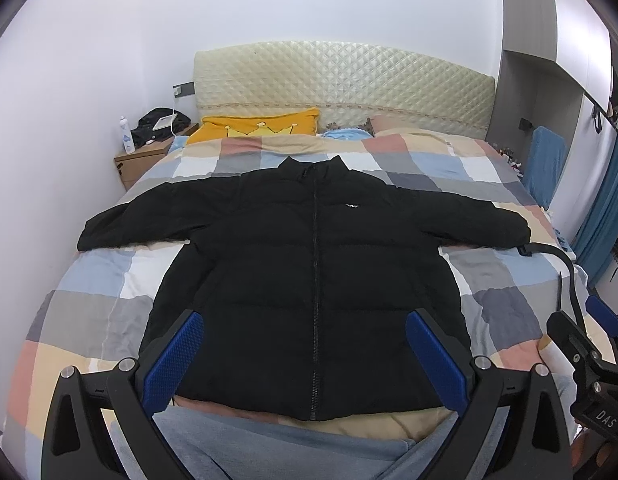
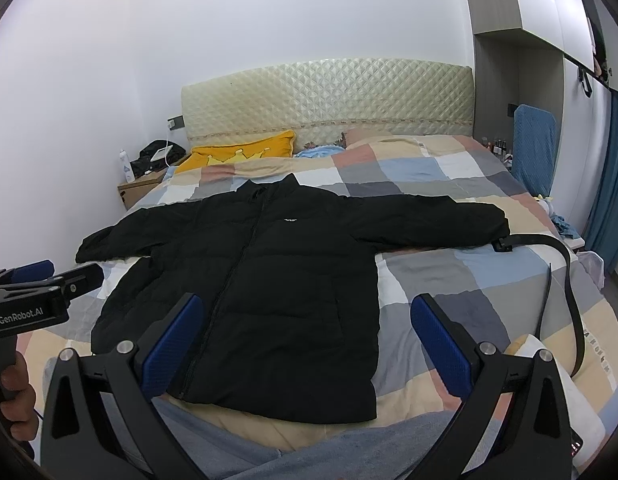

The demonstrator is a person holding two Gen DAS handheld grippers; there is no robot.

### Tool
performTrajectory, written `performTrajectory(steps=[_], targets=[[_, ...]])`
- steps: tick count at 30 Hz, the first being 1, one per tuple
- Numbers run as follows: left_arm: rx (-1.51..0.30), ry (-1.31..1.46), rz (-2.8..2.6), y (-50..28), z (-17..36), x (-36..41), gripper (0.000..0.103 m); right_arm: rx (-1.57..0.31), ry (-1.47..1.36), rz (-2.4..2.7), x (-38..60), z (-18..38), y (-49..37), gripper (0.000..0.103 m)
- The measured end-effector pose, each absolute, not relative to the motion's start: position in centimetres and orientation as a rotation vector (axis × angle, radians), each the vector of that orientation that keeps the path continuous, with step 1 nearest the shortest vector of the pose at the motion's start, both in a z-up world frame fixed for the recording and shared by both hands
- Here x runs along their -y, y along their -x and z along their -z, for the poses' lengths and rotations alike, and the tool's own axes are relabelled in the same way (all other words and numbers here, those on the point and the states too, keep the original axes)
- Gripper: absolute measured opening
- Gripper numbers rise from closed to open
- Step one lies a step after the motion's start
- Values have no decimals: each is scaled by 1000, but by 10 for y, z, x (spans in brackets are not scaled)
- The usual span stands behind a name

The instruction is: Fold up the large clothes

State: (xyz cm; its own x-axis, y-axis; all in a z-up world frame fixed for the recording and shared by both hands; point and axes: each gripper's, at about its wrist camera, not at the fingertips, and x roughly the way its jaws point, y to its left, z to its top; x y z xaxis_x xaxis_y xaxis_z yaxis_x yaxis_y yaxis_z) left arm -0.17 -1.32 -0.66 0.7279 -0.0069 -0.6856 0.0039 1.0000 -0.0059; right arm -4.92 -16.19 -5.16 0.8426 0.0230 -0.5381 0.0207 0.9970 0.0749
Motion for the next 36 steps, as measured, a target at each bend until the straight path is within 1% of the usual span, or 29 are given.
performTrajectory(steps=[30, 36], targets=[[-778, 15, 15, 0, 11, 13, 102, -584, -71, 1, 161, 59, 46, 103], [-765, 26, 32, 2, 10, 12, 102, -564, -93, -19, 161, 58, 52, 103]])
